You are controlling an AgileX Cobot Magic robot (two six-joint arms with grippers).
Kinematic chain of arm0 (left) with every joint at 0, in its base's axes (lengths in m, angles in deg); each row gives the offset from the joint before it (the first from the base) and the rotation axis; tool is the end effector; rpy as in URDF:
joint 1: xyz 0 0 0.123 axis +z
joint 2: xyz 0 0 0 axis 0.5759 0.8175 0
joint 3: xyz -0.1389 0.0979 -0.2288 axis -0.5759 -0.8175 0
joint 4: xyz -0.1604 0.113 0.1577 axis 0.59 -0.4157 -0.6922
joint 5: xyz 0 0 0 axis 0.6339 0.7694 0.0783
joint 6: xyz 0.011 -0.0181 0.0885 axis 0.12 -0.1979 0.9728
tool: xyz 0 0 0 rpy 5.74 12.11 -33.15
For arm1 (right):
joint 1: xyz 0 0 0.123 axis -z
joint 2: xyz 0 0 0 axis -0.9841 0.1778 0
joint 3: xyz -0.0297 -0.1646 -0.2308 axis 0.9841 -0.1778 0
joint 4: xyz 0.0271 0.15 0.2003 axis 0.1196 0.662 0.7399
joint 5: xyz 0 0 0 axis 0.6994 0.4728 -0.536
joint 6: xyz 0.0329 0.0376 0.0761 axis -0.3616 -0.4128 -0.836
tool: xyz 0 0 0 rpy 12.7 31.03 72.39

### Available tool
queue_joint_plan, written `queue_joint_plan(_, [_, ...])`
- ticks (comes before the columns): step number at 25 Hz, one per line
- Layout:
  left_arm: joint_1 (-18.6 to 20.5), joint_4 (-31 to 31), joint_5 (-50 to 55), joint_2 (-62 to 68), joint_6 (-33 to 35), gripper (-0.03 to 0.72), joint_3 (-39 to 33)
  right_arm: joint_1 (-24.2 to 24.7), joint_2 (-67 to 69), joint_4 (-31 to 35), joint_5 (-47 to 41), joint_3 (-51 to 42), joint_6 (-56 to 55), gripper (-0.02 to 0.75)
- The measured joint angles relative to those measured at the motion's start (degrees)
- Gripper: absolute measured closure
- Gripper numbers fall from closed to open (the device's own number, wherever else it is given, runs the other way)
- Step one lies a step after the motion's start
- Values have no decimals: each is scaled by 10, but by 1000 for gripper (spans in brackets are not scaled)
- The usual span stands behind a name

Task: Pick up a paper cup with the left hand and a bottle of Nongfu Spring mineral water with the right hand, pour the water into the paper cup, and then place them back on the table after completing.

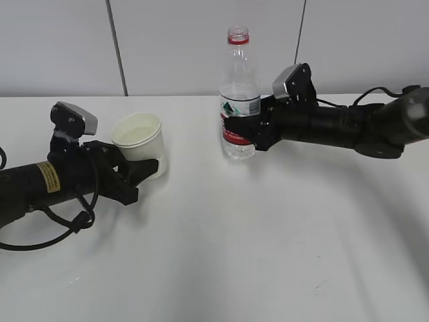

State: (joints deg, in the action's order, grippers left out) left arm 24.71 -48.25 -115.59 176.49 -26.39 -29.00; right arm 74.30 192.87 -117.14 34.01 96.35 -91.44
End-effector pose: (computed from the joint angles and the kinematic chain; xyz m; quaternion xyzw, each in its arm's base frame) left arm 0.3206 -0.1110 0.1085 0.2714 0.7559 -0.2667 0.5327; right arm 0.4466 0.1099 0.1183 -0.3731 0.6791 0.2710 0.5711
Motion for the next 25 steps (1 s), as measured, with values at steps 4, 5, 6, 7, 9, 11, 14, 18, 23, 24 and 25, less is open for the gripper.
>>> queue_joint_plan(4, [0,-2,-14,7,12,320,0,1,0,19,31,-47,15,299])
queue_joint_plan(5, [0,-2,-17,11,13,320,0,1,0,25,36,-56,21,299])
queue_joint_plan(6, [0,-2,-20,15,14,320,0,1,0,37,42,-64,28,299])
queue_joint_plan(7, [0,-2,-22,19,15,320,0,1,0,47,44,-72,35,299])
queue_joint_plan(9, [0,-3,-31,29,15,320,0,1,0,61,49,-84,47,299])
queue_joint_plan(11, [0,-10,-50,42,15,320,0,3,0,68,62,-97,57,299])
queue_joint_plan(14, [0,-26,-65,58,15,320,0,9,0,84,74,-109,65,299])
queue_joint_plan(18, [1,-64,-69,60,16,321,0,9,0,94,79,-113,78,299])
queue_joint_plan(23, [2,-127,-72,60,18,321,0,9,0,79,83,-113,85,299])
queue_joint_plan(24, [2,-133,-72,60,18,321,0,9,0,76,83,-113,86,299])
queue_joint_plan(25, [2,-135,-73,60,18,321,0,9,0,74,83,-113,89,299])
